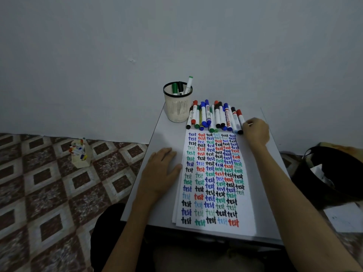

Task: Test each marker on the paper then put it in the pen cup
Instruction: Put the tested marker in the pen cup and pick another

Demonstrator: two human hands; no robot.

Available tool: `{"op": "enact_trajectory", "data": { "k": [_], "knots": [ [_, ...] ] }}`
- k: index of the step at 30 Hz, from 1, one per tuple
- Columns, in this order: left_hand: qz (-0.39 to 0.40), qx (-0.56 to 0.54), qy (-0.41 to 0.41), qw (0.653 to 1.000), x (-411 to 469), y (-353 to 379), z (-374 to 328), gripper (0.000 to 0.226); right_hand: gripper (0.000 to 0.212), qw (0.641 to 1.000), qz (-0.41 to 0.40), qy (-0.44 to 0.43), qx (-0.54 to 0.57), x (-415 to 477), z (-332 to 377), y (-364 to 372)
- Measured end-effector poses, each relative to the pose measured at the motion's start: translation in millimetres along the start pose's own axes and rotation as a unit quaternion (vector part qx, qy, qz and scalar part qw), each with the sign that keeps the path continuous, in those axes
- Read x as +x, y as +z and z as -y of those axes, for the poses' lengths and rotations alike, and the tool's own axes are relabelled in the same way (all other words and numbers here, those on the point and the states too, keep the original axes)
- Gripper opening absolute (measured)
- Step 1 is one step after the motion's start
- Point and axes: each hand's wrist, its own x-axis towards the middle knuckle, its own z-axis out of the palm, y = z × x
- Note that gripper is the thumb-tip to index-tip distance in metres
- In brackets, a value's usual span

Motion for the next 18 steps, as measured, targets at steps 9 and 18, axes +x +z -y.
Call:
{"op": "enact_trajectory", "data": {
  "k": [9, 18],
  "knots": [
    [0.001, 0.005, -0.003, 1.000, -1.2, -1.8, -1.5, 0.073, 0.021, 0.999, -0.005, 0.003, 0.041, 5.9, -14.0, -0.1],
    [-0.019, -0.109, -0.037, 0.993, -2.1, -4.8, -4.9, 0.061, 0.016, 0.891, 0.036, -0.045, 0.450, -62.1, 2.9, -63.9]
  ]
}}
